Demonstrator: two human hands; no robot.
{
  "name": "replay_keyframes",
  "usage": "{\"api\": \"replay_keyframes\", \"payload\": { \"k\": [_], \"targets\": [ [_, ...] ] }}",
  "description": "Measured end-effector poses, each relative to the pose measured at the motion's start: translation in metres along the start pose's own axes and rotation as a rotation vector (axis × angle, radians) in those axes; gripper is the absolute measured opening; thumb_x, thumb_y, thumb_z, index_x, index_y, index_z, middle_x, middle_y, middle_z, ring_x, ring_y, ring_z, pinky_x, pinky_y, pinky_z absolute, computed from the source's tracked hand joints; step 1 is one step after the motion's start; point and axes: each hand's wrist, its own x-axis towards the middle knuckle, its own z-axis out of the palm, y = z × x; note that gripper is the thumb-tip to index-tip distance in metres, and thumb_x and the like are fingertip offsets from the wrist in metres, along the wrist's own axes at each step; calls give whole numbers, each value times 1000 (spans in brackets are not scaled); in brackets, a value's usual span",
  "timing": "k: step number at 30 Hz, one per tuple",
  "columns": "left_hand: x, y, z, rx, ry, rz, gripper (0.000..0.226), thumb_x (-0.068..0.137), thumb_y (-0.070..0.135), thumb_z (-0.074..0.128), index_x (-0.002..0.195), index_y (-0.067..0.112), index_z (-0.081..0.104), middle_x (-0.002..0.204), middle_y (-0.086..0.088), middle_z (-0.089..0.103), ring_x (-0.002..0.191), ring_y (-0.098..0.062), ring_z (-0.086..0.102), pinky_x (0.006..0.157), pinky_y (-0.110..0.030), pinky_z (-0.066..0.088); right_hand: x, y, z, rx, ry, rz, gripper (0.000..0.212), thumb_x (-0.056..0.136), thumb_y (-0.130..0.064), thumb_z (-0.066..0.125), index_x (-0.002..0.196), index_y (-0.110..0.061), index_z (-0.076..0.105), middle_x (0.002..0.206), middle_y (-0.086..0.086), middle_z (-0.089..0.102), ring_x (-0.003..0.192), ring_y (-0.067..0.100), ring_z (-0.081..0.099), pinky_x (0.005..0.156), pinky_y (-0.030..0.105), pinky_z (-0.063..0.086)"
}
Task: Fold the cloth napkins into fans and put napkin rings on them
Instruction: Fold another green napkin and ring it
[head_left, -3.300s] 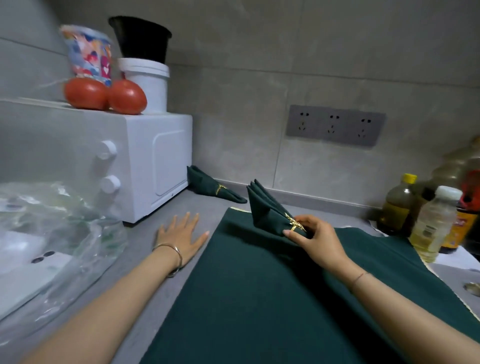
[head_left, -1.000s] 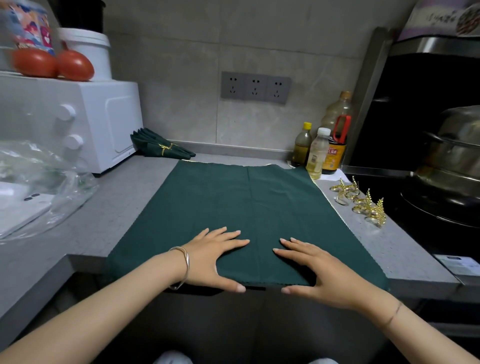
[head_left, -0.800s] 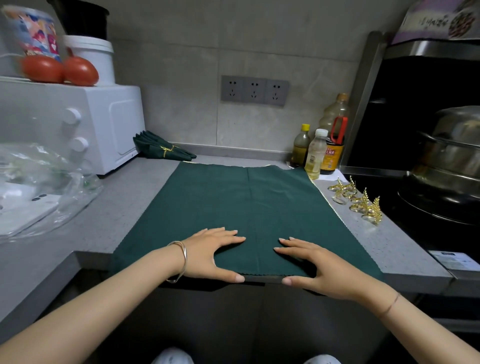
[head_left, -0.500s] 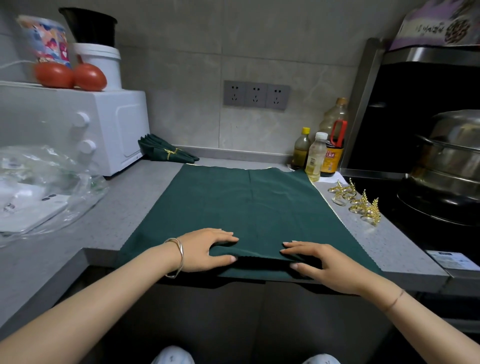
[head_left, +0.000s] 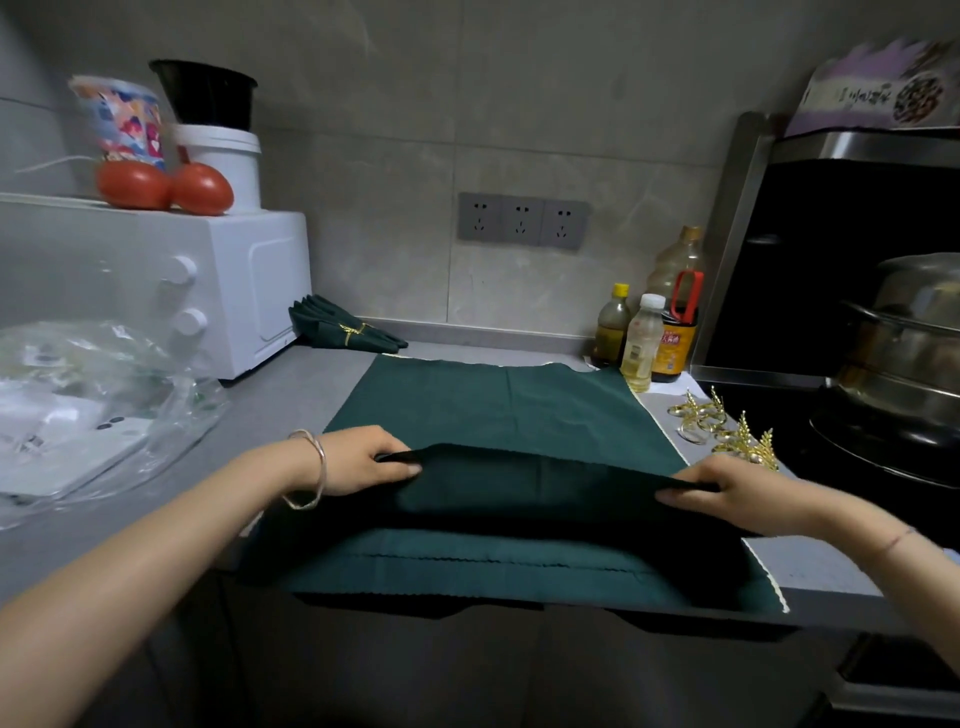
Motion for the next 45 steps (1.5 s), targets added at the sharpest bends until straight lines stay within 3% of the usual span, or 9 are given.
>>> {"api": "replay_keyframes", "payload": {
  "k": [4,7,11,15,18,22,29,33,45],
  "targets": [
    [-2,6,-27,-258,-378,-154,35,82,52,65,70,19,63,70,7,65,61,-8,58,64,-19,47,-8,-4,-29,72,-199,166,27,81,-43,68,88,-17,67,87,-1,72,71,7,67,65,21,53],
    [3,3,-43,-341,-547,-169,33,78,50,68,75,17,67,79,-4,66,68,-20,59,67,-27,49,-5,-3,-48,194,-381,101,23,78,-40,74,75,-17,73,82,1,73,69,11,68,64,21,51],
    [26,-7,-54,-277,-382,-180,34,84,46,68,60,22,61,65,2,61,58,-13,54,59,-21,44,21,-3,-56,185,-254,126,21,86,-31,66,87,-11,73,93,9,74,82,20,71,72,28,55],
    [63,-33,-46,-138,-72,-206,34,90,36,63,57,26,65,57,14,58,51,-1,49,57,-12,40,77,15,-50,-37,-33,97,43,87,-48,58,89,-7,68,84,6,71,74,23,65,73,34,53],
    [93,-52,-35,-23,144,-244,18,87,34,66,77,20,74,72,10,66,68,-5,57,67,-17,44,118,31,-44,-202,149,-8,31,86,-44,62,65,-21,61,57,-13,56,52,4,45,55,17,37],
    [129,-70,-25,132,317,-328,16,89,34,64,86,20,71,89,6,68,82,-11,58,73,-22,43,169,49,-41,-284,289,-29,20,84,-40,67,70,-29,61,69,-10,62,65,8,55,63,23,42],
    [172,-93,-19,300,365,-402,12,94,36,54,93,23,54,106,2,62,100,-20,58,74,-25,42,225,67,-35,-432,333,-2,24,87,-40,63,93,-18,68,79,-7,57,72,13,51,58,24,35],
    [183,-95,-22,361,343,-417,14,95,35,52,88,23,48,105,0,61,94,-21,56,72,-24,37,243,74,-35,-394,354,24,17,85,-40,67,81,-24,61,70,-13,51,71,14,50,53,21,33],
    [203,-96,-18,458,374,-519,14,97,37,50,100,24,56,109,3,63,105,-19,57,81,-26,33,265,83,-32,-383,424,60,24,82,-36,71,93,-14,71,85,-1,64,75,14,52,66,25,41]
  ]
}}
